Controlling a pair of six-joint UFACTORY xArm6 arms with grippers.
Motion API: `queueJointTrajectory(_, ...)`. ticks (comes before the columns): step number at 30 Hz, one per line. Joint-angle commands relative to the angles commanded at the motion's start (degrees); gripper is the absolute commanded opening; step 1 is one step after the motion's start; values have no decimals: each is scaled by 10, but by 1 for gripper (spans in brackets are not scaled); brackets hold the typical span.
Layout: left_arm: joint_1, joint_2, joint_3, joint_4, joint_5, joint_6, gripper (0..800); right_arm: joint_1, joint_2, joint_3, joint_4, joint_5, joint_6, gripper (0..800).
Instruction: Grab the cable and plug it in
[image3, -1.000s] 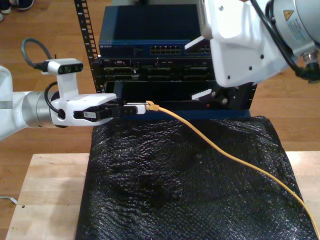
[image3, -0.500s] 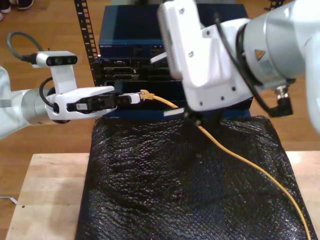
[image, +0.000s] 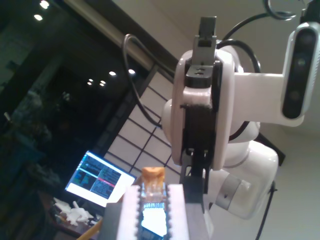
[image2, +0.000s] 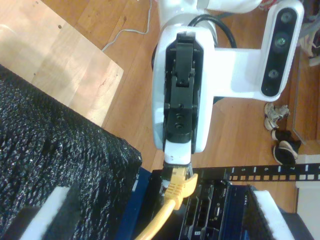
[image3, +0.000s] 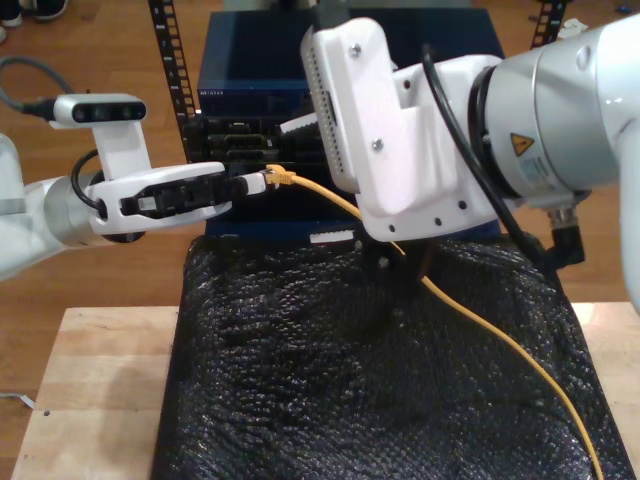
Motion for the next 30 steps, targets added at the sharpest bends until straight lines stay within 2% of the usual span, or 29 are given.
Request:
queueJointTrajectory(9,-4,6,0,1,22,4,14,14,0,-1,-1,-26,0,733)
queueJointTrajectory(13,-4,6,1,1,25,7,14,15,1,-3,0,-26,0,682)
queueJointTrajectory(17,-4,6,1,1,25,13,14,15,2,-3,0,-27,2,575)
queueJointTrajectory(25,-11,5,1,1,34,22,14,16,4,-3,1,-32,3,567)
queueJointTrajectory(30,-12,4,1,1,42,25,14,15,12,-2,0,-43,4,490)
